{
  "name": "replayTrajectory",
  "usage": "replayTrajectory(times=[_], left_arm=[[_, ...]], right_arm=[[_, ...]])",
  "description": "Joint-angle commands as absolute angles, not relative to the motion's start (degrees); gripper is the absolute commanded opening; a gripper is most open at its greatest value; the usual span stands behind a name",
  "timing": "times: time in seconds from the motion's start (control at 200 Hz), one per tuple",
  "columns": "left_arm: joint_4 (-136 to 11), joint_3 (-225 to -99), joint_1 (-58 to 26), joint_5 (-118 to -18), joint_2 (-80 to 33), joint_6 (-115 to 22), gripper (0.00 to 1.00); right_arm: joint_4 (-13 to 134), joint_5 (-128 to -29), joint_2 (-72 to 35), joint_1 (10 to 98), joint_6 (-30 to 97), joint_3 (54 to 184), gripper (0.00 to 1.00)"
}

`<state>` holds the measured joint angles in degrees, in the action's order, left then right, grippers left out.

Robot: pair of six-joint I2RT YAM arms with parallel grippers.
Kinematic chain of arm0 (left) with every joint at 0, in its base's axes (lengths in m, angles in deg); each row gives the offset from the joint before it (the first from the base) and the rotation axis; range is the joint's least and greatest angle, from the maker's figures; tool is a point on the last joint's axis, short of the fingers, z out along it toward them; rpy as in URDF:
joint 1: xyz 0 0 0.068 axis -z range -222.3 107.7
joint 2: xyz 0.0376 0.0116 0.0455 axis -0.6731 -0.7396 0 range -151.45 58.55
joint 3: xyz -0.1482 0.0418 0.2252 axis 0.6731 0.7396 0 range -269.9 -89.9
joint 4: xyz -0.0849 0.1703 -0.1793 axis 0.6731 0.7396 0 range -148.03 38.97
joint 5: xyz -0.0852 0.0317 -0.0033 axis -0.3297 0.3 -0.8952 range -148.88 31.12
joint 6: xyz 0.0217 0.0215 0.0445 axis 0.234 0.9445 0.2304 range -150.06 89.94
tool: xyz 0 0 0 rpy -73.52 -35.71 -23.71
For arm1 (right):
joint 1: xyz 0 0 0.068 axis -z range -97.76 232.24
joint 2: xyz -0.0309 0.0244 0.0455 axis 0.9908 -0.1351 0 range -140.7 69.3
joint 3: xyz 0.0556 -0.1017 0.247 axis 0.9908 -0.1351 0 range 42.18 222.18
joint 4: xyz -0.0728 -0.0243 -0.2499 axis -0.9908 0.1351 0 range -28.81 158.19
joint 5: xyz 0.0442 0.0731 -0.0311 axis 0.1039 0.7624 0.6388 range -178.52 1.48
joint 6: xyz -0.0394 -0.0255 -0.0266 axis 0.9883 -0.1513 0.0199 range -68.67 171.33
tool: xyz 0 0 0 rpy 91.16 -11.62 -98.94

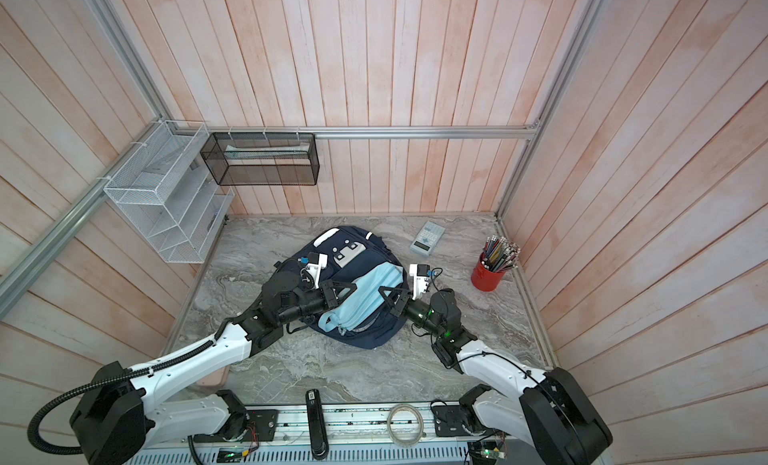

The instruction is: Pack the student bag

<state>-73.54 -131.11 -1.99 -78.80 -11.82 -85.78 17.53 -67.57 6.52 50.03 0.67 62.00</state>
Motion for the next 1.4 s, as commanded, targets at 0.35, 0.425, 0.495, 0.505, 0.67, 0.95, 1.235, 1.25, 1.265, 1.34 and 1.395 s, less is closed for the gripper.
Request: replayTrajectory(times=[0.35, 0.425, 0.495, 0.505, 0.67, 0.95, 1.235, 1.25, 1.265, 1.34, 1.395], left_arm=[[-49.7, -144.9, 0.2, -65.8, -22.3, -61.0, 0.73], [-43.3, -150.0, 2.2, -60.3, -27.2, -56.3, 0.73], [-39.9, -154.1, 4.2, -56.1, -31.6, -52.5, 0.73], [-39.5, -154.7, 4.5, -55.5, -32.1, -52.2, 0.73], [-37.5, -160.6, 7.3, -51.4, -39.7, -47.4, 0.73], [-29.5, -170.0, 9.5, -38.1, -50.0, -44.6, 0.45], [-29.4, -173.0, 8.3, -38.7, -43.1, -42.6, 0.0], [-29.6, -173.0, 7.9, -39.4, -42.4, -42.6, 0.0], [-30.1, -172.9, 7.7, -40.3, -41.6, -42.7, 0.0], [-32.2, -172.5, 5.2, -46.9, -38.1, -43.8, 0.0], [-33.3, -172.5, 3.3, -52.0, -36.1, -45.1, 0.0]], right_arm=[[49.6, -73.4, 32.8, 63.2, 9.2, 64.1, 0.0], [58.2, -77.1, 36.5, 66.6, 10.8, 66.8, 0.0], [64.9, -81.7, 38.4, 69.4, 12.1, 69.7, 0.0], [65.7, -82.3, 38.6, 69.8, 12.3, 70.1, 0.0], [72.0, -84.2, 38.6, 73.7, 14.2, 74.8, 0.0], [71.7, -80.2, 36.5, 73.9, 13.5, 75.6, 0.0], [67.8, -73.4, 34.4, 73.9, 10.0, 72.1, 0.0], [67.6, -72.9, 34.1, 74.0, 9.8, 72.0, 0.0], [67.5, -72.3, 33.8, 74.0, 9.4, 71.8, 0.0], [66.2, -69.8, 32.6, 74.2, 7.3, 70.7, 0.0], [62.3, -66.5, 32.0, 74.3, 4.2, 68.3, 0.0]])
